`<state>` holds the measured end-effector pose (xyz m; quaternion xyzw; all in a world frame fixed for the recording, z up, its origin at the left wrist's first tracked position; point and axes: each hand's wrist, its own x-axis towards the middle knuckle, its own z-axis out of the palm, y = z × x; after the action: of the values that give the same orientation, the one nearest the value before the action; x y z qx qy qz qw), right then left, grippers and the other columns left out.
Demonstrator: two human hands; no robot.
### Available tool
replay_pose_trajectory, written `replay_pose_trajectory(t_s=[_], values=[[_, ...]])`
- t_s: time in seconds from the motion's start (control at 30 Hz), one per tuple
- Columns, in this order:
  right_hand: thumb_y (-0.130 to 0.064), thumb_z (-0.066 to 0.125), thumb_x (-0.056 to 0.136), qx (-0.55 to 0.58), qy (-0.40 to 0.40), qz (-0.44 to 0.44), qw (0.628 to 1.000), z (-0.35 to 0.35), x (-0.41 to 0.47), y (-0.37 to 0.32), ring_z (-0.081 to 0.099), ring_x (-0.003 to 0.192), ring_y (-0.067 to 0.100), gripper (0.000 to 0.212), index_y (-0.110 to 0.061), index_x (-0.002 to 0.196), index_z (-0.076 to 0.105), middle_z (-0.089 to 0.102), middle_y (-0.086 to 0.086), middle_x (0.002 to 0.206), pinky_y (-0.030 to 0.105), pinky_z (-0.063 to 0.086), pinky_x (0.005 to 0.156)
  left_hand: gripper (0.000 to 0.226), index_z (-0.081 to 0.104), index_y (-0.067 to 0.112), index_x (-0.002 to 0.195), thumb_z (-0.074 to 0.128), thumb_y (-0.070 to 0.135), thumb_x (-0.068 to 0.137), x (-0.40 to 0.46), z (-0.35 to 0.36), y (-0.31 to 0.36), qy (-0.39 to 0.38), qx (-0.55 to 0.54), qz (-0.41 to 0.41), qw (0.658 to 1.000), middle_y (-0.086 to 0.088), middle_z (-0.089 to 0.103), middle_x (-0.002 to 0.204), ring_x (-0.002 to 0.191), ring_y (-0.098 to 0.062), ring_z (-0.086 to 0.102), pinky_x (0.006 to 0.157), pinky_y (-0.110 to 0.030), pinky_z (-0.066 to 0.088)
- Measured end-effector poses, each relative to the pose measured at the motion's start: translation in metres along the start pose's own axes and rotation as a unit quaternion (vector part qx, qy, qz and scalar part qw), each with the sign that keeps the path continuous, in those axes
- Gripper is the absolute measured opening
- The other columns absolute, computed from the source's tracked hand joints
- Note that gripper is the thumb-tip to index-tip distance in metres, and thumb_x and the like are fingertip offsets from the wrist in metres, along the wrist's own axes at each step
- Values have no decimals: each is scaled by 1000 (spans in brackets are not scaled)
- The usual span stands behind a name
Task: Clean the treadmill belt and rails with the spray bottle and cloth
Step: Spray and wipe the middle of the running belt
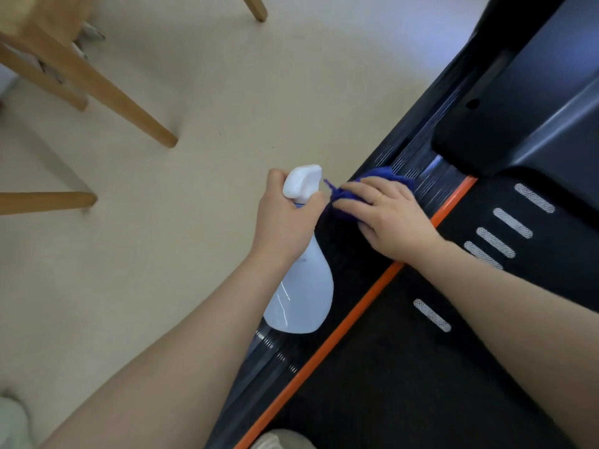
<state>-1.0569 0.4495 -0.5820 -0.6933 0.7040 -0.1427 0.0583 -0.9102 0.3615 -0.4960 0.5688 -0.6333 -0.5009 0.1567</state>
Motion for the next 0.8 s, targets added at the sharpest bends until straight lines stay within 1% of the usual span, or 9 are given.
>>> replay_pose_trajectory(t_s=[0.1, 0.13, 0.2, 0.27, 0.37, 0.43, 0.53, 0.6, 0.8], values=[[-21, 45, 83, 13, 52, 229, 972, -8, 19, 16, 45, 119, 39, 39, -19, 118, 62, 54, 10, 132, 51, 35, 93, 23, 42, 9, 94, 61, 17, 86, -1, -5, -6, -26, 29, 8, 999, 7, 43, 72, 62, -9, 42, 48, -10, 33], [-21, 46, 83, 12, 67, 231, 970, -6, 19, 4, 47, 116, 42, 38, -17, 116, 64, 55, 13, 130, 51, 37, 92, 23, 42, 8, 91, 62, 17, 85, -2, -6, -8, -37, 39, 15, 998, 6, 42, 72, 61, -8, 40, 48, -11, 33], [-20, 46, 79, 15, 70, 121, 990, 4, 5, -29, 51, 110, 44, 38, -13, 110, 66, 58, 15, 124, 52, 44, 88, 26, 37, 14, 79, 63, 15, 83, -6, -7, -11, -48, 49, 27, 997, 6, 40, 67, 54, -4, 36, 46, -13, 31], [-22, 44, 81, 44, 13, 0, 999, 13, -23, -63, 49, 117, 42, 39, -16, 113, 66, 58, 12, 126, 51, 42, 94, 32, 33, 18, 75, 64, 13, 82, -9, -8, -11, -57, 53, 35, 996, 7, 42, 65, 51, -3, 37, 45, -14, 32], [-21, 39, 77, 42, -54, -70, 995, 13, -39, -69, 49, 121, 36, 48, -22, 117, 64, 56, 7, 131, 46, 39, 98, 26, 37, 16, 80, 63, 11, 82, -11, -12, -9, -56, 43, 45, 996, 8, 45, 67, 53, -3, 39, 48, -14, 34], [-16, 37, 73, 5, -23, -39, 999, 8, -28, -40, 55, 114, 36, 51, -22, 113, 68, 59, 8, 127, 45, 43, 93, 28, 37, 17, 78, 63, 11, 82, -12, -13, -9, -62, 40, 54, 996, 8, 44, 67, 55, -4, 38, 48, -14, 33], [-6, 39, 74, -26, 54, 190, 980, -12, -26, 17, 51, 114, 43, 49, -16, 114, 66, 56, 16, 129, 50, 41, 95, 29, 35, 19, 77, 62, 10, 83, -18, -14, -10, -88, 39, 62, 993, 8, 45, 71, 57, -2, 39, 49, -12, 33], [-3, 40, 79, -34, 31, 254, 966, -16, -39, 24, 41, 123, 47, 50, -15, 122, 61, 49, 20, 136, 55, 35, 100, 30, 35, 20, 77, 62, 9, 83, -21, -14, -9, -98, 45, 68, 992, 8, 44, 71, 58, -4, 39, 49, -12, 33], [-6, 30, 73, 15, -16, 96, 995, 11, -74, -66, 56, 111, 44, 55, -15, 111, 69, 61, 16, 122, 53, 47, 90, 31, 33, 27, 77, 60, 13, 83, -35, -2, -2, -94, 95, 94, 987, 9, 50, 73, 70, -21, 49, 63, -33, 42]])
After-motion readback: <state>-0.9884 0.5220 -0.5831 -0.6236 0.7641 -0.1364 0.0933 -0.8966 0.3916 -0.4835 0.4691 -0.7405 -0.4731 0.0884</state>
